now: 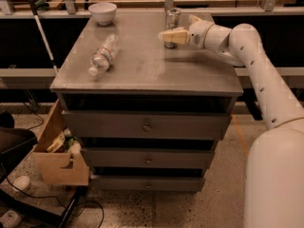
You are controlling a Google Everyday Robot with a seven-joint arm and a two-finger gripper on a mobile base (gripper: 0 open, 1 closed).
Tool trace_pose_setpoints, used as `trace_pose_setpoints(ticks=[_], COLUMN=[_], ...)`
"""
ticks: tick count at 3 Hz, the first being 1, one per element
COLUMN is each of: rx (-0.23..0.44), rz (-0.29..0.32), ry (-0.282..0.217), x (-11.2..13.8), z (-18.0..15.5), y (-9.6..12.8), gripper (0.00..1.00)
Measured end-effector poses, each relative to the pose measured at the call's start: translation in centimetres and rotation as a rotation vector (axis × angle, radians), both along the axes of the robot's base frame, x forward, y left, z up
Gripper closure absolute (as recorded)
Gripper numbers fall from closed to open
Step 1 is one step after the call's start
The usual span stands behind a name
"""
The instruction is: Pick redbull can
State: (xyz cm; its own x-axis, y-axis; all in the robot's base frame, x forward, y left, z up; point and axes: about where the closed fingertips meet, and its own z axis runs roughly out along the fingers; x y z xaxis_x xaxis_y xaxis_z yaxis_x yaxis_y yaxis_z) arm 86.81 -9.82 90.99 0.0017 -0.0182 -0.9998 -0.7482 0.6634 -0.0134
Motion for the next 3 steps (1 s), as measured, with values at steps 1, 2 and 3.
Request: trace_pose_setpoints(ticks=[1,2,3], rx=[0.066,0.062,0.063], rz=[0.022,0.023,0.030], ry=[0.003,0.003,0.005], x=[1.38,1.34,1.37], z=[-0.79,-0.77,-0.84], y=[1.77,1.89,2.47], gripper=[0.18,0.41,0.70])
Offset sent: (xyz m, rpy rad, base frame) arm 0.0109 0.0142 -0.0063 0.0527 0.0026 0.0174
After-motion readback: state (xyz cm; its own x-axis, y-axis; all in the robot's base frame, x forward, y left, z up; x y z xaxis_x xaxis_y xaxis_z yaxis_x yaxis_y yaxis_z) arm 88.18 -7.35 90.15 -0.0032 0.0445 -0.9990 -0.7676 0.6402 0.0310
